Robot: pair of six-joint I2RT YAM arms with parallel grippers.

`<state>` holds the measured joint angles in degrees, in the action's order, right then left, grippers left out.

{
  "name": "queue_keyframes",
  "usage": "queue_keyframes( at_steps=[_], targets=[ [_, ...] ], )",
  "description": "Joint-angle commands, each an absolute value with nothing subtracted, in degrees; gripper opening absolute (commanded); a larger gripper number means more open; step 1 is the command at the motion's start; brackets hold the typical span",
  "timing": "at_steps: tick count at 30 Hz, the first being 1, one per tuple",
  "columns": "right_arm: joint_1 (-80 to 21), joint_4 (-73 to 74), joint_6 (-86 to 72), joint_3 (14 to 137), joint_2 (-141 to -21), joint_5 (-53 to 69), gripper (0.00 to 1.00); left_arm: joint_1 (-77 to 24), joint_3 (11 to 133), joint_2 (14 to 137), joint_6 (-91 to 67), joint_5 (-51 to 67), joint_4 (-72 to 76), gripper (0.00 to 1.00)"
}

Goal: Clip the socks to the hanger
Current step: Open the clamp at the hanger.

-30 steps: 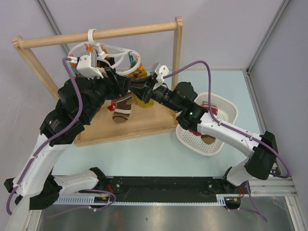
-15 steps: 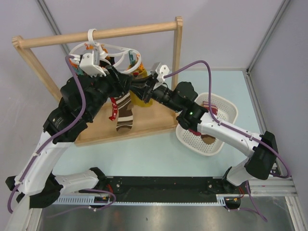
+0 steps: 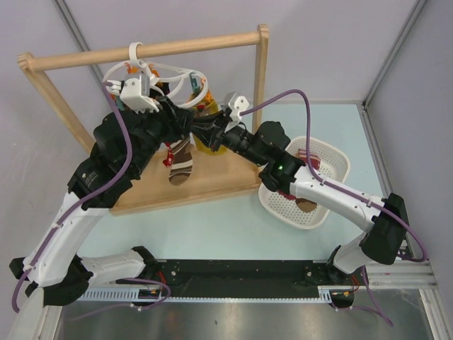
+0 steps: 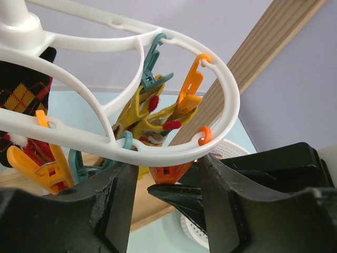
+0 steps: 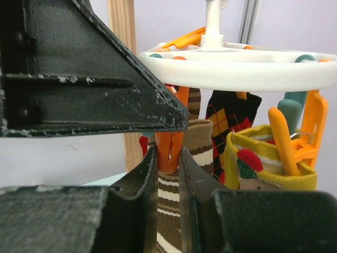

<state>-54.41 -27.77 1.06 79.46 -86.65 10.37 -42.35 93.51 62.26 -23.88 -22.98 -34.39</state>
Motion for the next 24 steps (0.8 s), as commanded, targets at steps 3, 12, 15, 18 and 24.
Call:
queue_keyframes(
  at_steps=[3,12,15,18,24],
  targets=[
    [-55.37,-29.27,0.53,79.19,-84.9,12.22,0.0,-42.19,90.88,62.23,-19.78,-23.2,-26.11,0.5],
    [-55.37,-27.86,0.26,79.19,-84.73,12.04,0.0,-42.27,87.54,60.03,-15.74,-24.69,-20.57,0.45],
    [-55.37,-27.34,0.26,79.19,-84.64,12.04,0.0,-42.28,86.66,59.41,-15.21,-24.7,-19.34,0.42],
    [-55.37,-26.28,0.26,79.19,-84.11,11.78,0.15,-42.28,86.49,59.41,-15.03,-24.61,-19.42,0.39],
    [-54.84,-20.75,0.26,79.19,-82.01,9.41,0.43,-42.28,85.52,59.33,-15.03,-24.52,-19.51,0.29]
  ],
)
